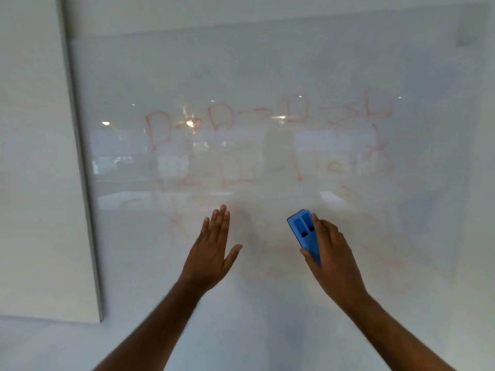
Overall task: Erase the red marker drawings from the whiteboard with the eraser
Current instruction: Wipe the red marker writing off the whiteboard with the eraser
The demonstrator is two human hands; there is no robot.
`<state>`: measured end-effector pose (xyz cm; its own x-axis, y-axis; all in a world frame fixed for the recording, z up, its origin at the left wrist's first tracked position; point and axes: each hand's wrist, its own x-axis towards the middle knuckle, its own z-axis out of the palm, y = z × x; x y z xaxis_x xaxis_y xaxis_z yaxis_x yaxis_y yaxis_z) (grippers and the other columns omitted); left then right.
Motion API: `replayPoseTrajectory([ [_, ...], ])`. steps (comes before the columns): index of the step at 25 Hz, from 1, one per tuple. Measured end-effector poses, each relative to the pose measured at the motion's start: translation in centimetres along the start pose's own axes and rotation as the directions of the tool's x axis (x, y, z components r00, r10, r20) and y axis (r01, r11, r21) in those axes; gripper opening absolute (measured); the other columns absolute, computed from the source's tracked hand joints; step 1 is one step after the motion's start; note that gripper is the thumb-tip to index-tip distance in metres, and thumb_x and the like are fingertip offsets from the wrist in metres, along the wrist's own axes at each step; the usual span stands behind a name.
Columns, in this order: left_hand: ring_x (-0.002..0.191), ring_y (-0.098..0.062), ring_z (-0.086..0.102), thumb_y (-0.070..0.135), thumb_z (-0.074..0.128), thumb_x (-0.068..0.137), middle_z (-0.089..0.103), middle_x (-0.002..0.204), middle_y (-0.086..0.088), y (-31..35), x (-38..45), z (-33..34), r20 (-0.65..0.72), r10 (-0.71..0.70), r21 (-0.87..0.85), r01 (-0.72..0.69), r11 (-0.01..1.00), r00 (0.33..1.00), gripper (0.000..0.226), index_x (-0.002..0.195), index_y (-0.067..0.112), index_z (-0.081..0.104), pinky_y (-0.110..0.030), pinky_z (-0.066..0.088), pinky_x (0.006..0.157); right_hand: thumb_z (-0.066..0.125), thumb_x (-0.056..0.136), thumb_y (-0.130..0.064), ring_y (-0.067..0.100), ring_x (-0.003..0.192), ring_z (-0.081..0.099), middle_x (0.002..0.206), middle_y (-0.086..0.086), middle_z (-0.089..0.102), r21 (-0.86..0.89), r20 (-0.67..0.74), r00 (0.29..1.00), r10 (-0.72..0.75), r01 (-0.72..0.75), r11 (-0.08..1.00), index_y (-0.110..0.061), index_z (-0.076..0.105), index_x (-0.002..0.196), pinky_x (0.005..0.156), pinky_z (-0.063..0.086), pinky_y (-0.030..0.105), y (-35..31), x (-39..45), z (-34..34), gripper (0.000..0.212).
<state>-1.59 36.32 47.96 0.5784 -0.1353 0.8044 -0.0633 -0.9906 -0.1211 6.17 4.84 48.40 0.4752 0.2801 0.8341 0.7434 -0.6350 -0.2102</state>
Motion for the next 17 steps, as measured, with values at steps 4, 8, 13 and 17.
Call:
replayPoseTrajectory([
  [4, 0.17, -0.026, -0.001, 0.059, 0.024, 0.114, 0.0, 0.183, -0.013, -6.4, 3.2, -3.3, -0.101, -0.056, 0.041, 0.061, 0.997, 0.993, 0.084, 0.172, 0.0, 0.007, -0.04, 0.001, 0.138, 0.074, 0.094, -0.031, 0.025, 0.12, 0.055, 0.145, 0.004, 0.047, -0.019, -0.084, 0.986, -0.146, 0.145, 0.989, -0.019, 0.026, 0.163, 0.095, 0.054, 0.046, -4.8, 6.3, 0.2, 0.085],
  [8, 0.17, -0.025, -0.004, 0.065, 0.022, 0.112, -0.005, 0.183, -0.01, -14.1, 5.8, -5.4, -0.172, -0.09, 0.05, 0.1, 0.994, 0.981, 0.089, 0.173, 0.004, 0.002, -0.038, -0.002, 0.138, 0.08, 0.089, -0.027, 0.024, 0.123, 0.054, 0.144, 0.006, 0.05, -0.019, -0.144, 0.966, -0.214, 0.213, 0.977, -0.015, 0.032, 0.158, 0.1, 0.051, 0.043, -9.5, 12.4, 1.8, 0.085],
  [13, 0.17, -0.027, -0.006, 0.069, 0.026, 0.109, -0.007, 0.183, -0.011, -23.2, 9.3, -8.1, -0.257, -0.118, 0.084, 0.144, 0.986, 0.959, 0.095, 0.173, 0.003, 0.002, -0.047, 0.004, 0.139, 0.082, 0.084, -0.018, 0.018, 0.109, 0.054, 0.13, 0.003, 0.055, 0.017, -0.193, 0.942, -0.273, 0.281, 0.959, -0.012, 0.049, 0.136, 0.095, 0.052, 0.046, -15.1, 19.4, 3.4, 0.063],
  [17, 0.17, -0.03, -0.003, 0.076, 0.025, 0.106, -0.003, 0.183, -0.014, -27.7, 13.4, -9.7, -0.331, -0.1, 0.071, 0.131, 0.989, 0.938, 0.102, 0.173, 0.001, 0.003, -0.049, 0.006, 0.138, 0.079, 0.086, -0.018, 0.021, 0.11, 0.054, 0.131, 0.003, 0.055, -0.055, -0.242, 0.912, -0.333, 0.329, 0.943, -0.012, 0.051, 0.136, 0.096, 0.049, 0.043, -19.4, 24.5, 5.0, 0.058],
])
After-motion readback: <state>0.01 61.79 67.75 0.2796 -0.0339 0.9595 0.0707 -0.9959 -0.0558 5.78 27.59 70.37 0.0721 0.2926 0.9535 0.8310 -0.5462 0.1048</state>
